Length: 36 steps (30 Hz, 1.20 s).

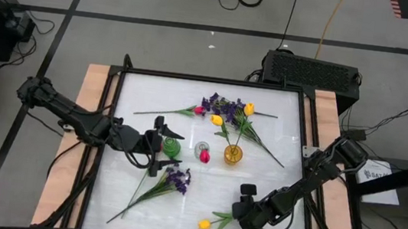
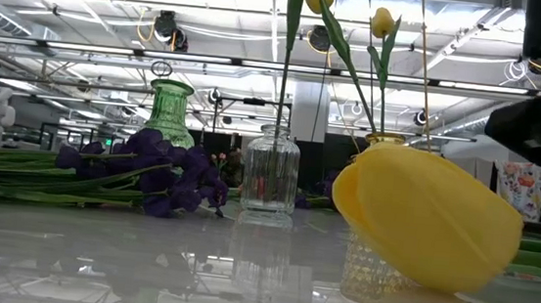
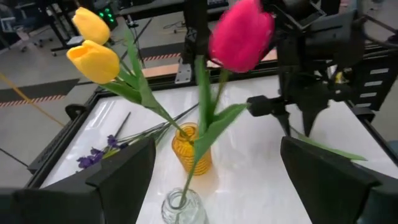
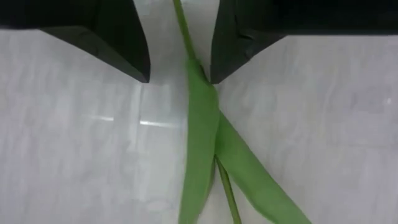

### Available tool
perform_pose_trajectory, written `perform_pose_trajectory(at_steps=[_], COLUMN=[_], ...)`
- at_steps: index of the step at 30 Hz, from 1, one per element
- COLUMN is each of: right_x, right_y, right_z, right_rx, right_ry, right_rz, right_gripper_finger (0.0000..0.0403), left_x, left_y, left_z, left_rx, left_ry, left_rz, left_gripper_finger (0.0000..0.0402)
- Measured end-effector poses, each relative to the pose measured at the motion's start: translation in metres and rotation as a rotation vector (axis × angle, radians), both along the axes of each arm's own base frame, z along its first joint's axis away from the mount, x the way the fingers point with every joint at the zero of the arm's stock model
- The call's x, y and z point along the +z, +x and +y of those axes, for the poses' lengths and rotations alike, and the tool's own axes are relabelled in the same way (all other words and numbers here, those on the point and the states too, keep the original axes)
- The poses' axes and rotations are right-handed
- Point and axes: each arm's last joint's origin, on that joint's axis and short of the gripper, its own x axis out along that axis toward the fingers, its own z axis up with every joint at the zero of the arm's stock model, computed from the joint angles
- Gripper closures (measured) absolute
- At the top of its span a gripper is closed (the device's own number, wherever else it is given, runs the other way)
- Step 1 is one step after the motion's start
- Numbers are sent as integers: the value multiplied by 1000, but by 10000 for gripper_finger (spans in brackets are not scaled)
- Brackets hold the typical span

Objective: Sort flowers into vase by color
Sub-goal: Put the yellow tulip into the yellow vase

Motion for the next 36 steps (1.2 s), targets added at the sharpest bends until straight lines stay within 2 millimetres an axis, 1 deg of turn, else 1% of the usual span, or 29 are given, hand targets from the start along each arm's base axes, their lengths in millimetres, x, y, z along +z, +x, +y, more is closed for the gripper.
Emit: perform_pose_trajectory(at_steps=[7, 14, 18, 21, 24, 28, 32, 36], right_x=[0, 0, 0, 7, 23, 51, 88, 128], right_y=[0, 0, 0, 1, 0, -5, -15, -30], right_z=[-1, -1, -1, -1, -1, -2, -10, -25], right_rx=[-2, 17, 30, 40, 44, 83, 119, 96], right_ry=[14, 8, 3, 21, 63, 115, 120, 57], right_rz=[18, 15, 11, -17, -78, -171, -323, -520], right_gripper_finger=[312, 391, 396, 400, 401, 402, 402, 402], left_x=[0, 2, 4, 4, 4, 4, 7, 9], left_y=[-2, -1, -1, -1, -1, -1, 0, 1], left_z=[-4, -5, -6, -6, -6, -6, -6, -6], left_rx=[-18, -18, -20, -20, -19, -18, -18, -19], left_ry=[-1, -7, -8, -8, -10, -16, -24, -27], left_rz=[0, -19, -41, -42, -43, -46, -71, -94], left_gripper_finger=[49, 49, 49, 49, 49, 49, 49, 49])
